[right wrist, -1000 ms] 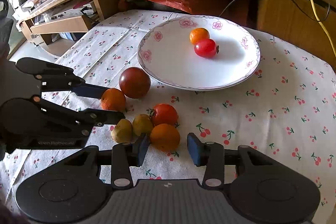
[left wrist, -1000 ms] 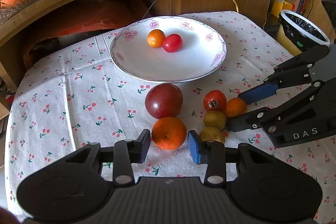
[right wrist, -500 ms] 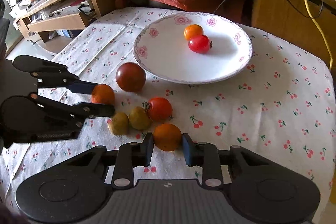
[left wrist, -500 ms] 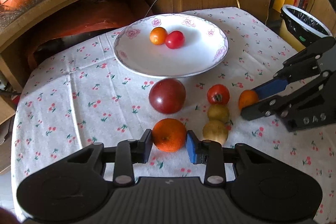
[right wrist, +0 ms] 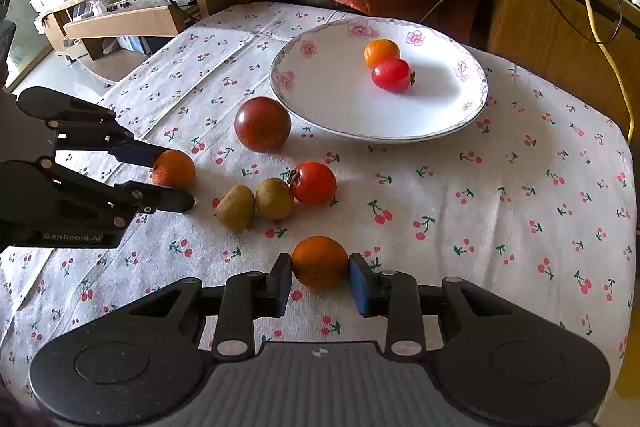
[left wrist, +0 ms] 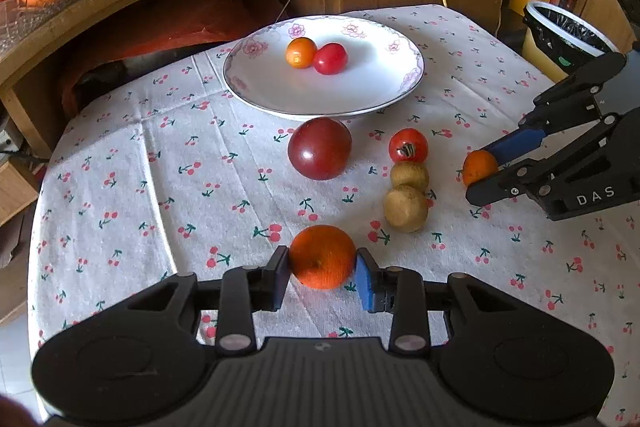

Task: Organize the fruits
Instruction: 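Grasp a tangerine with the left tool while the right tool grasps another tangerine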

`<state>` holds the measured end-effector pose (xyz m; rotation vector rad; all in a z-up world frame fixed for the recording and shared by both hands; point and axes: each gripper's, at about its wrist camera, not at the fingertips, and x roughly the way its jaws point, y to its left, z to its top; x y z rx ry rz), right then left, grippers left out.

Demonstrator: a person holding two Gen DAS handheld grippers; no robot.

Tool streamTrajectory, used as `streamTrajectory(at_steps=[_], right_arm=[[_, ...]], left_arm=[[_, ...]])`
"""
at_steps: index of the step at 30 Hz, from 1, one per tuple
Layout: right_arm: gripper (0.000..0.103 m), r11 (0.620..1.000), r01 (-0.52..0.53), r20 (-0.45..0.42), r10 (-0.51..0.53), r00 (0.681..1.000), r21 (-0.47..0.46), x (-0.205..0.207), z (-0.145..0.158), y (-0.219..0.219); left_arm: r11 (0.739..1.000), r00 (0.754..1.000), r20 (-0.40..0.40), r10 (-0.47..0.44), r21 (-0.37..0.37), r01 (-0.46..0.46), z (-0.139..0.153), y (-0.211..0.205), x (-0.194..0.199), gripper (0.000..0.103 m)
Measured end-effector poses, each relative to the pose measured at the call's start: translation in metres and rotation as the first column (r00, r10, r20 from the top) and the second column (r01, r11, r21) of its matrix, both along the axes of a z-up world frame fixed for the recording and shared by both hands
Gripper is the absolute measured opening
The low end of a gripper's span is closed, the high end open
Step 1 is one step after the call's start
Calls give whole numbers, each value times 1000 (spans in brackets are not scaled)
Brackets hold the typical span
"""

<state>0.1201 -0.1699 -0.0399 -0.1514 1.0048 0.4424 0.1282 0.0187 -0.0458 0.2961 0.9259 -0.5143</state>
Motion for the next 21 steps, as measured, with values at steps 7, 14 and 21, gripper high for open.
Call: streamTrajectory(at_steps=[7,14,21], right_arm=[[34,1000,-5,10,5,1000,4,0,-1,1],[35,1000,1,11,-1,1000,2,1,-1,1],[36,1000,18,21,-18,1000,4,4,-3,0]], left_arm=[[1000,1000,20,3,2,-3,-2,0,3,51],[1000,999,36,-2,10,1,-3,-5,5,52],[1000,999,39,4,6,-4,-4,-4,2,52]])
